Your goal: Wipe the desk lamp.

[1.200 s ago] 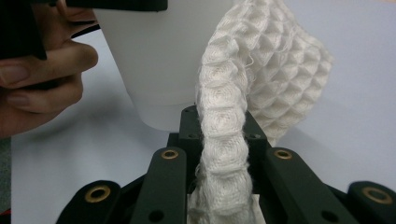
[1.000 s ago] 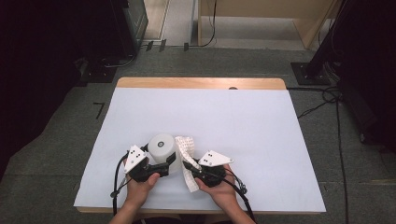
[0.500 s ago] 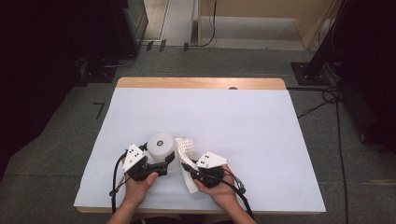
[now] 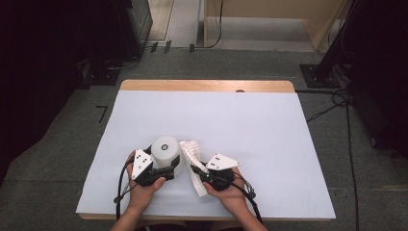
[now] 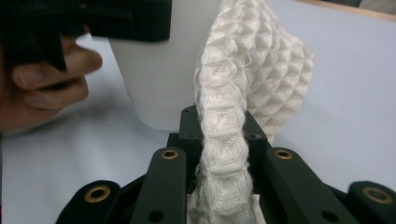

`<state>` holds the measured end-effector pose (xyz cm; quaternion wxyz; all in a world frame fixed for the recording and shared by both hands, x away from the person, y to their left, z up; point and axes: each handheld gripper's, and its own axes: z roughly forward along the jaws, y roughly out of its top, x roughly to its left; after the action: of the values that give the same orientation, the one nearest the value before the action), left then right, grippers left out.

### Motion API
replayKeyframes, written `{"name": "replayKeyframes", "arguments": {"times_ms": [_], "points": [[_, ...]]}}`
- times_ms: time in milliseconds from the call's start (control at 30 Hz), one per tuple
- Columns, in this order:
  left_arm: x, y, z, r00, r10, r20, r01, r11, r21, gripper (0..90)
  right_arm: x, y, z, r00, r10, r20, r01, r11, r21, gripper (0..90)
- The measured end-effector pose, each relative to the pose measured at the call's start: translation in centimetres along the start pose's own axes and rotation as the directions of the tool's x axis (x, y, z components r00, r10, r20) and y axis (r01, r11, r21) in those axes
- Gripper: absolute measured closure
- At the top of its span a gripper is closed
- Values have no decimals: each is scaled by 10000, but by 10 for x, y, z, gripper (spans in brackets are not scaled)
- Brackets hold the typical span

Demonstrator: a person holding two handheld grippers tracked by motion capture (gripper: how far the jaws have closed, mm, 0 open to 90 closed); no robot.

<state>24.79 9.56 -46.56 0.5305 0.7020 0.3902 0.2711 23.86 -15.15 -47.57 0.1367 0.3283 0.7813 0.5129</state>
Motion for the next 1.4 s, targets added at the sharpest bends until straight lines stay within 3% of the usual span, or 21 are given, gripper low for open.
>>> {"name": "replayKeyframes", "arguments": {"times_ms": [133, 267, 367, 500, 600, 733, 833, 967, 1000, 1033, 1067, 1100, 1167, 1267, 1400], "points": [[4, -5, 3, 10000, -32, 74, 31, 9999, 165, 87, -8, 1, -6, 9993, 319, 194, -314, 9992, -246, 768], [1, -7, 3, 9995, 325, 36, -325, 9994, 143, 86, -12, 1, -8, 9984, 496, 260, -488, 9983, -302, 769], [-2, -8, 2, 9992, 375, -138, -374, 9993, 74, 81, -12, 1, -8, 9983, 512, 261, -504, 9983, -303, 769], [-14, -10, 0, 9933, 601, -991, -615, 9980, -112, 44, -13, 0, -9, 9985, 480, 254, -473, 9985, -284, 769], [-27, -10, 3, 9770, 834, -1961, -799, 9965, 255, 42, -15, 0, -10, 9981, 550, 287, -540, 9979, -359, 769], [-28, -10, 5, 9741, 775, -2123, -692, 9965, 459, 66, -12, -2, -6, 9986, 507, 172, -503, 9985, -230, 768], [-22, -7, 2, 9868, 404, -1569, -354, 9988, 345, 81, -9, -3, -3, 9989, 454, 88, -453, 9989, -111, 768], [-18, -5, 1, 9938, 143, -1103, -118, 9997, 234, 87, -5, -4, 1, 9990, 438, -24, -438, 9990, 3, 768], [-13, -2, -2, 9982, -181, -580, 184, 9998, 37, 87, -4, -5, 2, 9992, 391, -41, -391, 9992, 44, 768], [-13, -2, -2, 9982, -181, -580, 184, 9998, 37, 87, -2, -6, 3, 9992, 396, -98, -395, 9992, 116, 768], [-11, 1, -5, 9990, -366, -237, 362, 9992, -160, 87, -1, -6, 5, 9992, 386, -124, -384, 9991, 165, 768], [-11, 1, -5, 9990, -366, -237, 362, 9992, -160, 87, -1, -6, 5, 9992, 386, -124, -384, 9991, 165, 768], [-10, 5, -8, 9992, -320, 230, 329, 9987, -391, 87, 2, -6, 7, 9994, 301, -172, -299, 9995, 136, 768], [-12, 5, -8, 9989, -171, 445, 187, 9991, -372, 88, 4, -5, 7, 9996, 254, -137, -252, 9996, 145, 768], [-15, 1, -3, 9978, -83, 654, 88, 9999, -72, 88, 9, 4, -2, 9995, -265, 161, 269, 9994, -221, 768]]}}
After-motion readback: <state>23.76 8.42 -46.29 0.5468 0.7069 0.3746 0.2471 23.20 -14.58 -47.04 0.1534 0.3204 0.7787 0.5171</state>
